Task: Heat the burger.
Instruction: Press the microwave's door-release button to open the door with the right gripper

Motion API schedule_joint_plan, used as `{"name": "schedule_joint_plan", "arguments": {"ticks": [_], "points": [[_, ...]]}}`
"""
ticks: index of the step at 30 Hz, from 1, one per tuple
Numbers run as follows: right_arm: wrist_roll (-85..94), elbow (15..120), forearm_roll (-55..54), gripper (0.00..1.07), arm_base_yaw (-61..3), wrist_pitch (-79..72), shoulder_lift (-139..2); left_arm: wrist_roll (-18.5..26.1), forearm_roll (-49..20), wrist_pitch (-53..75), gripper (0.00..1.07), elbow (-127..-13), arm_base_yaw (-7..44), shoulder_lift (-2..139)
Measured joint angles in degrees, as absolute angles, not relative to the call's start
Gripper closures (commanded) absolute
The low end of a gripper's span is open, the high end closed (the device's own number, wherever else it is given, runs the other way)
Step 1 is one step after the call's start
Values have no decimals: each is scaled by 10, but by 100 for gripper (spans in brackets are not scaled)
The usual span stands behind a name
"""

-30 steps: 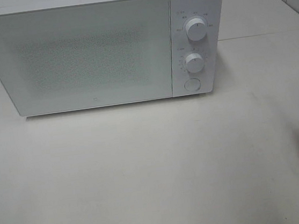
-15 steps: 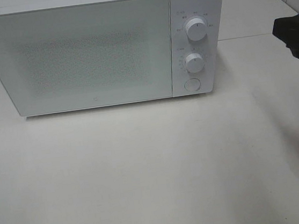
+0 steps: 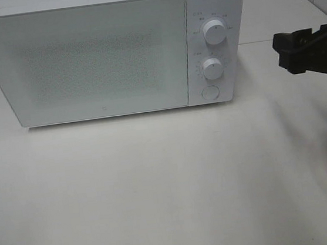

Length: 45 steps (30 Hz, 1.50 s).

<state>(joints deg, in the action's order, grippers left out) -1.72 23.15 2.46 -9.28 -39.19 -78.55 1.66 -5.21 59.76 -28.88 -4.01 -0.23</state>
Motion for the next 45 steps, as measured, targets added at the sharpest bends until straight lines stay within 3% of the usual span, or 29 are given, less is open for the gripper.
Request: {"name": "schedule_joint_plan", "arguments": {"ticks": [5,13,23,34,45], "points": [[-9,231,-4,34,-96,-434,-822,17,-52,598,9,-289,-40,-2],[69,230,-119,34,-169,-505,-883,17,-52,598,9,-289,-40,-2],[103,227,-289,34,-293,-596,-947,17,-52,598,9,-289,-40,-2],[127,227,-405,34,-407,-625,-977,17,-52,598,9,-289,-40,-2],[104,227,-426,34,-425,-625,-991,17,-52,598,9,-289,-40,-2]]}}
